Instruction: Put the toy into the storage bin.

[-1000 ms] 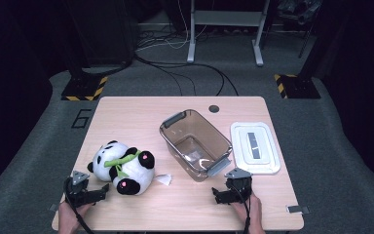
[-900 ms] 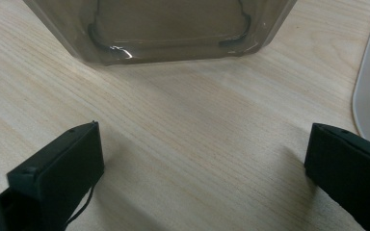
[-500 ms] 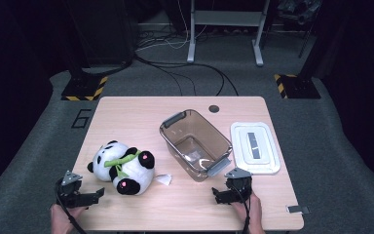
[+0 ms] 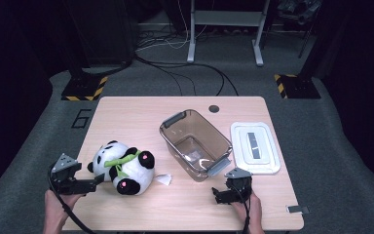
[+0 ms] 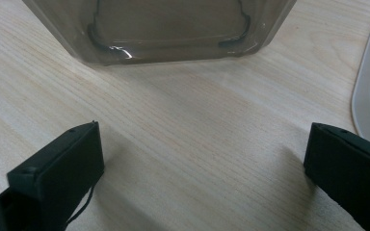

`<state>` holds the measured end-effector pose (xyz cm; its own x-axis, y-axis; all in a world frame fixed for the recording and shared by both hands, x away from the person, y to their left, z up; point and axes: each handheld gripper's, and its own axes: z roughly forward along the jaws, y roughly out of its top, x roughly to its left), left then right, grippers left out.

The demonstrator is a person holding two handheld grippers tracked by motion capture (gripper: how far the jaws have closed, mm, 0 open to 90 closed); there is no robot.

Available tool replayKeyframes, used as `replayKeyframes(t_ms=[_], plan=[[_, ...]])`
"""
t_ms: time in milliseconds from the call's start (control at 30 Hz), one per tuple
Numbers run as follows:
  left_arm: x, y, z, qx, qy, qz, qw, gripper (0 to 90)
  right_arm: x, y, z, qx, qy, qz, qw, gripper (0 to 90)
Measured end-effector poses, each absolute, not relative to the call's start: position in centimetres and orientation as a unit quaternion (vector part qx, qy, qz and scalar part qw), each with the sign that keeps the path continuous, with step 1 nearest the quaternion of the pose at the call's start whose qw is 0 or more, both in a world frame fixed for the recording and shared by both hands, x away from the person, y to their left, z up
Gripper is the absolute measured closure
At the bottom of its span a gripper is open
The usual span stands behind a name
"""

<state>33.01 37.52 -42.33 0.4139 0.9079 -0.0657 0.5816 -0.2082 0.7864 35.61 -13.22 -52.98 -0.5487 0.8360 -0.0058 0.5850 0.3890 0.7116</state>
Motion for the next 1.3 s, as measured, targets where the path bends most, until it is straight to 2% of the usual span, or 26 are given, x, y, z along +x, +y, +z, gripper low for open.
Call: replayKeyframes(t_ms=[433, 600, 733, 867, 1067, 1167, 1300], plan=[[35.8, 33.8, -41.3, 0.776, 0.444, 0.196, 0.402, 0.2, 35.6, -13.2, -53.0, 0.436, 0.813, 0.338, 0.185, 0.0], [37.1, 32.8, -41.6, 0.789, 0.431, 0.184, 0.397, 6.1, 35.6, -13.2, -53.0, 0.436, 0.813, 0.338, 0.185, 0.0], [37.8, 32.3, -42.2, 0.797, 0.423, 0.172, 0.394, 17.5, 35.6, -13.2, -53.0, 0.436, 0.813, 0.338, 0.185, 0.0], [38.3, 32.0, -43.1, 0.808, 0.417, 0.157, 0.386, 38.3, 35.6, -13.2, -53.0, 0.436, 0.813, 0.338, 0.185, 0.0], [38.5, 32.4, -44.2, 0.798, 0.422, 0.125, 0.412, 63.7, 35.6, -13.2, -53.0, 0.439, 0.812, 0.338, 0.185, 0.0], [38.5, 32.9, -44.6, 0.793, 0.422, 0.111, 0.426, 68.8, 35.6, -13.2, -53.0, 0.437, 0.812, 0.338, 0.186, 0.0], [38.1, 33.0, -44.6, 0.797, 0.411, 0.119, 0.427, 72.9, 35.6, -13.2, -53.0, 0.437, 0.812, 0.338, 0.186, 0.0]])
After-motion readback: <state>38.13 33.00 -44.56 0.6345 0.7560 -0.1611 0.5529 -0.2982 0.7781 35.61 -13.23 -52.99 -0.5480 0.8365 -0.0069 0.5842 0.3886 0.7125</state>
